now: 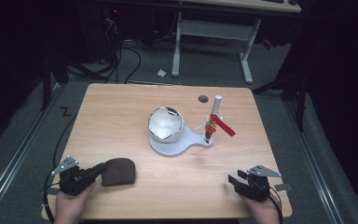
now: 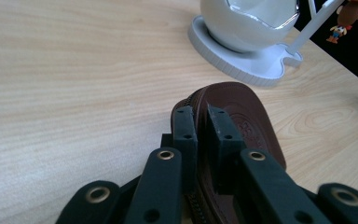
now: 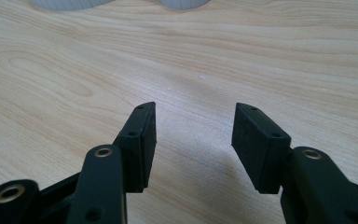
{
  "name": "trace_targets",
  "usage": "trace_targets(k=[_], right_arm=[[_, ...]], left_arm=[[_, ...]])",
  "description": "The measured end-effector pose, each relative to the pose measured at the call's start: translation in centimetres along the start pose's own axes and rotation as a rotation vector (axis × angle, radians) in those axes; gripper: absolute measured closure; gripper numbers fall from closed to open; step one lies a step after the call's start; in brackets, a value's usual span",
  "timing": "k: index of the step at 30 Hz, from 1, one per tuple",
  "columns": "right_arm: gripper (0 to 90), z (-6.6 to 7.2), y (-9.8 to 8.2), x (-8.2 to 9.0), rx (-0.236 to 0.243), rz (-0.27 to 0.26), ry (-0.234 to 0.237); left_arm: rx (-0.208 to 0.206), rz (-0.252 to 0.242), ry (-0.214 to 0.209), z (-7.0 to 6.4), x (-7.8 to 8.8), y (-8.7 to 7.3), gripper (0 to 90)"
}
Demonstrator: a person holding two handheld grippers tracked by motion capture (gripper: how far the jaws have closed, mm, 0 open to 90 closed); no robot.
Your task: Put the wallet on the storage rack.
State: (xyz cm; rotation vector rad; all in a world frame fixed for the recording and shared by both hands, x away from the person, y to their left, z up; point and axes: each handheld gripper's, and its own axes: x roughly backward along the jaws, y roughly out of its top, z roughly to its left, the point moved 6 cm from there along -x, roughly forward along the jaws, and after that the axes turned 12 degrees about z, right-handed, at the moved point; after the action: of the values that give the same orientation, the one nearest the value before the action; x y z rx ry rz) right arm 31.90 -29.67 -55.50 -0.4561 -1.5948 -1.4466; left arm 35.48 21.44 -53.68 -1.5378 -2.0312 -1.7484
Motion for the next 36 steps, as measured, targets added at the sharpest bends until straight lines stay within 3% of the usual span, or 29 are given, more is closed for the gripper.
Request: trace_targets(k=[12,16,23,36], right_arm=[[50.4,-0.2,0.0,0.0,-0.012,-0.002,0.007],[50.7,-0.2,0.0,0.0,-0.004,-0.005,0.005],[50.7,-0.2,0.1,0.1,0.003,-0.010,0.003],[50.8,0.0,0.1,0.4,0.012,-0.020,0.008]], left_arm=[[-0.080,-0.058,0.016,-1.6,0.9,0.9,84.7],[-0.082,-0.079,0.008,-1.9,1.3,1.2,84.7],[-0.068,-0.134,0.039,-2.1,2.0,2.2,84.7],[-0.111,-0.151,0.061,-3.6,0.9,5.6,84.7]])
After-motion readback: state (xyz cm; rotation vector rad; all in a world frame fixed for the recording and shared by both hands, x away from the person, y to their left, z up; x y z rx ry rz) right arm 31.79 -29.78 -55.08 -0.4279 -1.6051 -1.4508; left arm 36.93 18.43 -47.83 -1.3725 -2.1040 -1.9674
